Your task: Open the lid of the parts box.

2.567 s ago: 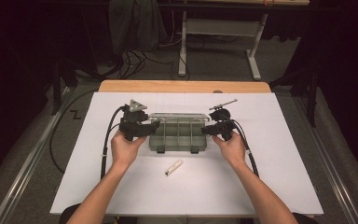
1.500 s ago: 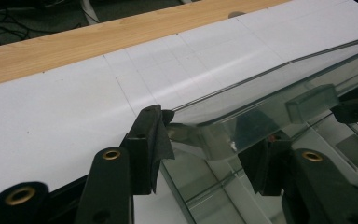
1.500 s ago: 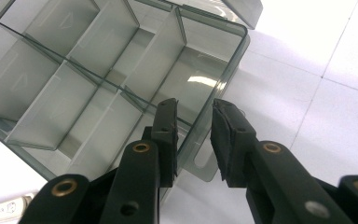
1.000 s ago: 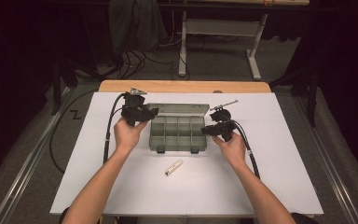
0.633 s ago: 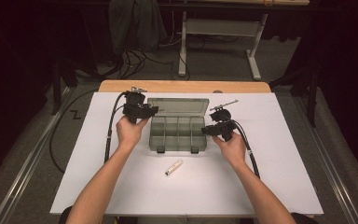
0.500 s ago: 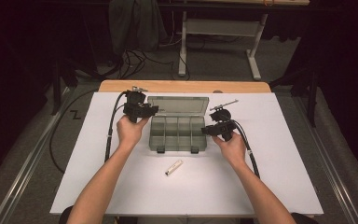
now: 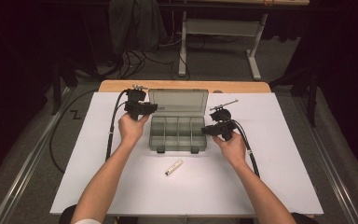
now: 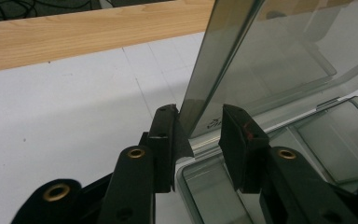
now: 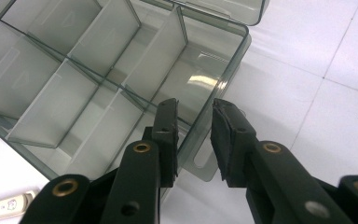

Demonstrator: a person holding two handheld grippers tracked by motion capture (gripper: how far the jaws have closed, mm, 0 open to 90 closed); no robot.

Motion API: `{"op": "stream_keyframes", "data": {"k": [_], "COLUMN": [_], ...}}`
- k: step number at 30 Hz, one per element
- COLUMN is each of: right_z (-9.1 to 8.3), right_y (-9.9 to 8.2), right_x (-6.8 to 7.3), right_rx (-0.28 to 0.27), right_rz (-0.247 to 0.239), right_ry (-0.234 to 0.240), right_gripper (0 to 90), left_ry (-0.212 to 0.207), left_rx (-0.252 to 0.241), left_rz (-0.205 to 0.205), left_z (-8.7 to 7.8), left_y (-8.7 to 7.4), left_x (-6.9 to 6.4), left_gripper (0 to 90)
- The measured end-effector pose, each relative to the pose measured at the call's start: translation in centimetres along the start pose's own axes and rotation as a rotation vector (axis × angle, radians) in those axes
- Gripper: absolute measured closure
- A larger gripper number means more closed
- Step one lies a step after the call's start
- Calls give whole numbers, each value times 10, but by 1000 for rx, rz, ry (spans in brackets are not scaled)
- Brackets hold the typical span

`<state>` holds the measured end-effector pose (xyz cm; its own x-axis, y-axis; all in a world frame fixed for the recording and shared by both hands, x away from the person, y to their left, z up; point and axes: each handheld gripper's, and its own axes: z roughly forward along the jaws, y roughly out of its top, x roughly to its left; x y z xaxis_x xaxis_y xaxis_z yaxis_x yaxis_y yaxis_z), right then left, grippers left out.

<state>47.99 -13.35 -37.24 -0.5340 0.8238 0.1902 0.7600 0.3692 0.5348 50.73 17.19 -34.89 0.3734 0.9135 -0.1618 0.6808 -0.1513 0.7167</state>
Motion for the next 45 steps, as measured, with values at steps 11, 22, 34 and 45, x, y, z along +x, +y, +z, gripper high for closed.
{"op": "stream_keyframes", "data": {"k": [11, 22, 34, 45], "right_z": [0, 0, 0, 0], "right_y": [0, 0, 0, 0], "right_x": [-1, -1, -1, -1], "right_rx": [-3, -3, 0, 1], "right_rz": [2, -1, -5, -7], "right_ry": [8, 7, 8, 7], "right_gripper": [741, 741, 741, 741], "left_ry": [21, 33, 40, 53], "left_rx": [31, 52, 71, 112], "left_rz": [-6, 2, -1, 1], "left_z": [13, 19, 26, 35], "left_y": [2, 1, 0, -4], "left_x": [3, 3, 5, 6], "left_gripper": [676, 687, 691, 689]}}
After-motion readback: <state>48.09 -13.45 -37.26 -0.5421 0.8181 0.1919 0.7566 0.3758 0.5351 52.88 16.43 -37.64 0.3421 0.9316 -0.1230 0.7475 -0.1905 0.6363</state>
